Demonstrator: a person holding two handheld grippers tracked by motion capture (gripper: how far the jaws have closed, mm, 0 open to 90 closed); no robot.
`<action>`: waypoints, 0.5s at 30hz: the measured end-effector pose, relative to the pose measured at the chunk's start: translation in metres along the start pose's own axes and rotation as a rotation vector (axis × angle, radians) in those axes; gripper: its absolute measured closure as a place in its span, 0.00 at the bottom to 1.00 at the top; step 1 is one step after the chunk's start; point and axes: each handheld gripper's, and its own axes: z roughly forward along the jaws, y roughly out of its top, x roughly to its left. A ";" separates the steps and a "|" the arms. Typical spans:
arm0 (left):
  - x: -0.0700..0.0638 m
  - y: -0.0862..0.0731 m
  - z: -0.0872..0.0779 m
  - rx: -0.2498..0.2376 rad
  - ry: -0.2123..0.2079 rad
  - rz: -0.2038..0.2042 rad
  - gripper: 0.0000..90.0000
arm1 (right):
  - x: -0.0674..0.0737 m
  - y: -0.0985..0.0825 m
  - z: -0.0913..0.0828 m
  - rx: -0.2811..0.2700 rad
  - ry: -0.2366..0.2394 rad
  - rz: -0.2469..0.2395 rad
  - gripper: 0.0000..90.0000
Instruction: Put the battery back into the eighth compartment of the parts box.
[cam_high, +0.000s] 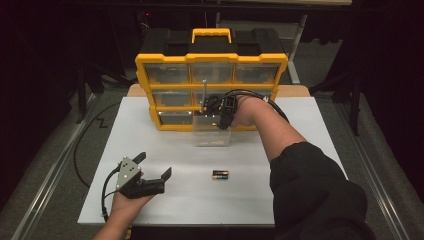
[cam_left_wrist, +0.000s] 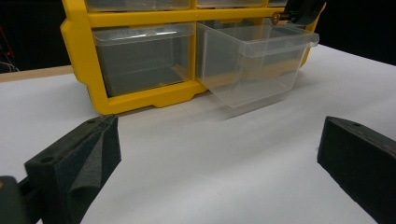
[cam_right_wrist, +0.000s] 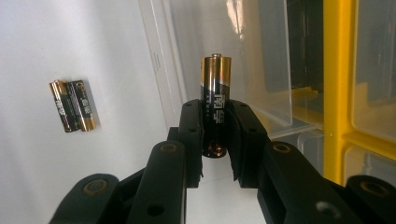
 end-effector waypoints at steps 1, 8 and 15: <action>0.000 0.000 0.000 0.000 0.000 0.000 0.00 | 0.000 0.000 0.000 -0.001 -0.001 0.001 0.87; 0.000 0.000 0.000 -0.001 0.001 0.000 0.00 | 0.000 -0.001 -0.002 -0.009 -0.005 0.018 0.76; 0.000 0.000 0.000 0.000 0.002 0.002 0.00 | 0.010 -0.008 -0.008 -0.007 0.028 0.058 0.62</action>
